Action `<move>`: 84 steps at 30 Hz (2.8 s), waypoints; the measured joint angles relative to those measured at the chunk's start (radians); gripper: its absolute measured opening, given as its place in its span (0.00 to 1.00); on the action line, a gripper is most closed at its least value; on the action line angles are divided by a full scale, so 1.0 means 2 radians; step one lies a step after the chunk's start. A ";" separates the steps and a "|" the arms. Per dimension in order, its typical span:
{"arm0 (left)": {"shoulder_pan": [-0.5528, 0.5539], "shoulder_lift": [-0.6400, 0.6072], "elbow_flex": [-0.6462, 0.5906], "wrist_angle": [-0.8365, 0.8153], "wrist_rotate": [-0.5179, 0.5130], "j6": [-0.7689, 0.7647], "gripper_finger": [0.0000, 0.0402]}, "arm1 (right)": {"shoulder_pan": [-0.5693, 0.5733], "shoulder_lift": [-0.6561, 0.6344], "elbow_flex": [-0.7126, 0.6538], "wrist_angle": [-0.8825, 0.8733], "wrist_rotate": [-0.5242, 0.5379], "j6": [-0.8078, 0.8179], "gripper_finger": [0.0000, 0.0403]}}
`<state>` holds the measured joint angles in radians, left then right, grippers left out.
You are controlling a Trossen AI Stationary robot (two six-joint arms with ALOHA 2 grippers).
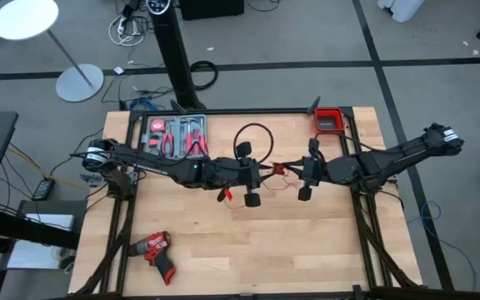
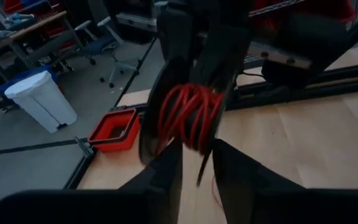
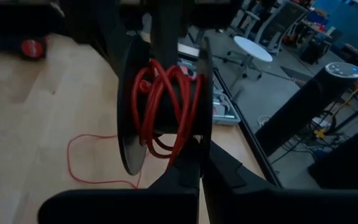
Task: Coil cords
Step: Coil the red wire on the black spool
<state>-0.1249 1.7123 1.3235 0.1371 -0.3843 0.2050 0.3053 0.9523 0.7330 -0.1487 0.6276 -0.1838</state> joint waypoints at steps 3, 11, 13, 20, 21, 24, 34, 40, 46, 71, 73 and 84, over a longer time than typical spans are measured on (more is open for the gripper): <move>0.000 0.000 0.000 -0.004 -0.001 0.003 0.07 | -0.006 0.012 0.000 0.005 -0.002 0.004 0.02; 0.003 -0.011 0.000 -0.009 -0.015 0.038 0.01 | 0.004 -0.006 0.000 0.008 0.017 0.004 0.12; 0.004 -0.021 0.000 -0.012 -0.020 0.048 0.01 | 0.011 -0.025 0.000 0.010 0.020 0.004 0.13; 0.017 -0.045 0.001 -0.027 -0.035 0.082 0.00 | 0.026 -0.064 0.000 -0.034 0.003 0.047 0.14; 0.017 -0.047 0.001 -0.030 -0.030 0.092 0.00 | 0.025 -0.067 0.000 -0.045 -0.012 0.063 0.13; 0.019 -0.048 0.001 -0.020 0.009 0.106 0.00 | 0.023 -0.065 0.000 -0.079 -0.031 0.100 0.13; 0.022 -0.049 0.001 -0.008 0.037 0.113 0.00 | -0.010 -0.029 0.000 -0.186 -0.049 0.138 0.14; 0.020 -0.049 0.001 -0.003 0.046 0.112 0.00 | -0.044 -0.011 -0.017 -0.175 -0.072 0.127 0.14; 0.020 -0.049 0.001 -0.004 0.047 0.110 0.00 | -0.066 -0.012 -0.040 -0.149 -0.141 0.134 0.14; 0.020 -0.049 0.001 -0.030 0.067 0.092 0.00 | -0.132 -0.022 -0.042 -0.169 -0.300 0.173 0.16; 0.020 -0.049 0.001 -0.029 0.068 0.092 0.00 | -0.132 -0.016 -0.042 -0.168 -0.295 0.170 0.16; 0.020 -0.049 0.001 -0.027 0.067 0.092 0.00 | -0.130 -0.004 -0.042 -0.149 -0.293 0.148 0.12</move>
<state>-0.0849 1.6150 1.3254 0.0841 -0.2500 0.3882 0.0456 0.9451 0.6487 -0.4462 0.0406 0.1121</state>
